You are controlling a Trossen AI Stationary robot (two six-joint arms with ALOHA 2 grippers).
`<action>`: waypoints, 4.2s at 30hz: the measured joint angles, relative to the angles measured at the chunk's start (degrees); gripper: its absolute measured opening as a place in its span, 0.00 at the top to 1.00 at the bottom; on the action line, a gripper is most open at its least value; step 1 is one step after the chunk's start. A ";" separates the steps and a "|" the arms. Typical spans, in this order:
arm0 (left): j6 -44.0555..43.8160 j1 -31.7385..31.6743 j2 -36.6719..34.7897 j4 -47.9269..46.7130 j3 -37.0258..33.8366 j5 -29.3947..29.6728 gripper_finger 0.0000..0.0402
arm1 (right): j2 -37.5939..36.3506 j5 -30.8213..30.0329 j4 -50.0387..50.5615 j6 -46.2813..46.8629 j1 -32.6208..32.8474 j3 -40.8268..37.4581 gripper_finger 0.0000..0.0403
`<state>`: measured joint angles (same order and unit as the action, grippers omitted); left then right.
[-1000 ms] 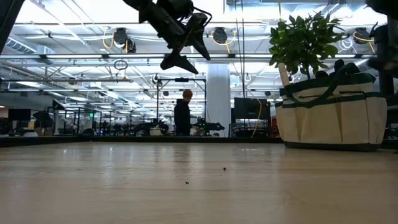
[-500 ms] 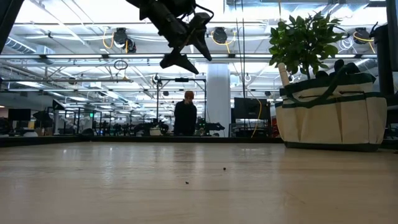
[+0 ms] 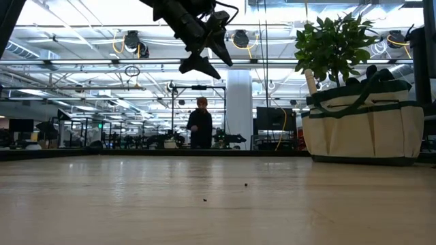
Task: Pick & Place Garden tools in Gardening bag
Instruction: Put the green shear scissors into the gardening bag
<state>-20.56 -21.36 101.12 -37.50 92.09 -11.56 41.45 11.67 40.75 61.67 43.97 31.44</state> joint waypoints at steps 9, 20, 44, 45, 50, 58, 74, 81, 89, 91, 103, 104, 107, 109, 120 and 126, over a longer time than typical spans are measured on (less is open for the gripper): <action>7.76 3.10 -3.73 1.81 -2.18 1.06 0.52 | 0.32 0.32 -0.35 12.47 0.00 0.02 0.74; 5.49 4.80 -28.64 17.72 -29.44 3.60 0.64 | 7.17 0.52 -7.39 23.24 0.00 0.03 0.55; 5.25 10.34 -52.76 21.83 -46.31 9.09 0.66 | 29.11 0.84 -9.33 30.91 0.00 0.25 0.59; 5.25 10.59 -52.76 21.80 -46.31 9.46 0.66 | 29.96 1.04 -9.30 31.16 0.00 0.34 0.59; 5.21 11.32 -52.76 20.96 -46.31 10.70 0.66 | 33.78 1.96 -8.32 33.15 -0.02 0.34 0.59; 5.21 11.34 -52.76 20.90 -46.31 10.70 0.66 | 36.92 2.13 -6.09 36.57 -0.02 0.21 0.73; 3.66 11.34 -52.76 19.21 -46.31 10.62 0.66 | 36.67 1.82 -5.49 34.09 0.00 1.65 0.91; 1.50 11.40 -52.76 19.33 -46.31 8.12 0.66 | 35.55 -4.90 -3.68 27.83 0.09 8.15 0.91; -0.64 13.35 -52.76 21.54 -46.31 6.46 0.66 | 35.39 -12.45 -3.21 21.00 -0.12 16.83 0.91; -1.84 13.94 -52.76 21.54 -46.31 6.45 0.66 | 35.39 -15.22 -2.96 19.33 -0.41 19.02 0.91; -7.35 18.62 -52.76 21.53 -46.31 3.99 0.66 | 35.39 -30.50 -2.35 -1.33 -9.91 32.15 0.91; -7.94 19.11 -52.76 21.59 -46.31 3.97 0.66 | 35.39 -32.14 -2.37 -3.97 -10.83 33.20 0.91; -9.22 20.68 -52.76 22.54 -46.31 3.94 0.66 | 35.39 -37.06 -2.34 -12.34 -13.65 36.32 0.91; -10.07 21.64 -52.76 24.09 -46.31 3.93 0.66 | 35.36 -39.75 -2.32 -17.90 -15.31 38.20 0.91; -11.67 24.88 -52.75 28.85 -46.31 4.15 0.66 | 35.34 -58.97 -2.72 -53.15 -19.12 46.93 0.91; -13.02 25.80 -51.39 29.23 -46.30 6.82 0.66 | 35.30 -71.12 -2.79 -72.53 -19.15 50.07 0.91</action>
<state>-33.58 4.44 49.74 -8.27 45.80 -4.74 76.75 -59.45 37.96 -10.85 24.82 81.52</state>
